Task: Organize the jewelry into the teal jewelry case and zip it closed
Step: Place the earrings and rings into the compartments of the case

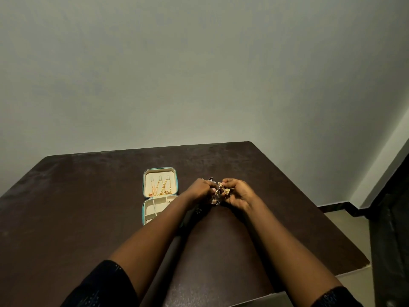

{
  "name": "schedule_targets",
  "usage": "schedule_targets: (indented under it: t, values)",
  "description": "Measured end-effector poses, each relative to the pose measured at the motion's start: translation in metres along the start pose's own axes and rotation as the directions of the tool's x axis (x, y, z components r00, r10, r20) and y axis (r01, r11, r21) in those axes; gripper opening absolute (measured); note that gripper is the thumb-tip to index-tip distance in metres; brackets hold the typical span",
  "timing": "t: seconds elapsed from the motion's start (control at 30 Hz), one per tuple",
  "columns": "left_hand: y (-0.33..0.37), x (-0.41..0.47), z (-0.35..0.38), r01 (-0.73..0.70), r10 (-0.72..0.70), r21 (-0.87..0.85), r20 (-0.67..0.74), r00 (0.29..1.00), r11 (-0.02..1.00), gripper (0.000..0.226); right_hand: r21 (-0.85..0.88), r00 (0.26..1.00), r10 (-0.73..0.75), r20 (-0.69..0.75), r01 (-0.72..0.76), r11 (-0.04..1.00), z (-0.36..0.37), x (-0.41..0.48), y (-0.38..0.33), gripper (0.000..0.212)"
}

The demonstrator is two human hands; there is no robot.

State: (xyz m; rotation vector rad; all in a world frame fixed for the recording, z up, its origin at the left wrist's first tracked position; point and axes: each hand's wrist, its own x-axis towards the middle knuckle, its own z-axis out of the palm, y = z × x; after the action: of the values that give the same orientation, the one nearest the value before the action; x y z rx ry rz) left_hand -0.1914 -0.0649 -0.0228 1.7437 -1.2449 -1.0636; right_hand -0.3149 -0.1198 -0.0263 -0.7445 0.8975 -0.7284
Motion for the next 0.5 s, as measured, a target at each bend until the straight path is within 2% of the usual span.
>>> schedule_targets:
  t: [0.13,0.3,0.37,0.43,0.5]
  values:
    - [-0.007,0.007,0.001,0.020,-0.021,-0.034,-0.050,0.999,0.999,0.028,0.049,1.000,0.028,-0.007,-0.027,0.998,-0.003,0.004,0.002,0.029]
    - [-0.009,0.012,0.007,0.118,-0.127,-0.099,-0.090,0.988,0.988,0.025,0.040,0.993,0.109,0.035,-0.111,0.993,-0.007,0.002,0.003,0.029]
    - [-0.005,0.008,0.009,0.138,-0.145,-0.073,-0.100,0.984,0.988,0.014,0.029,0.994,0.106,0.027,-0.107,0.994,-0.007,0.002,0.003,0.028]
    - [-0.008,0.011,0.010,0.158,-0.161,-0.028,-0.123,0.979,0.987,0.018,0.003,0.996,0.085,0.031,-0.085,0.996,-0.007,0.003,0.002,0.024]
    - [-0.013,0.018,0.009,0.164,-0.160,0.013,-0.136,0.978,0.986,0.009,-0.072,0.997,0.058,0.057,-0.054,0.996,-0.009,0.002,0.000,0.019]
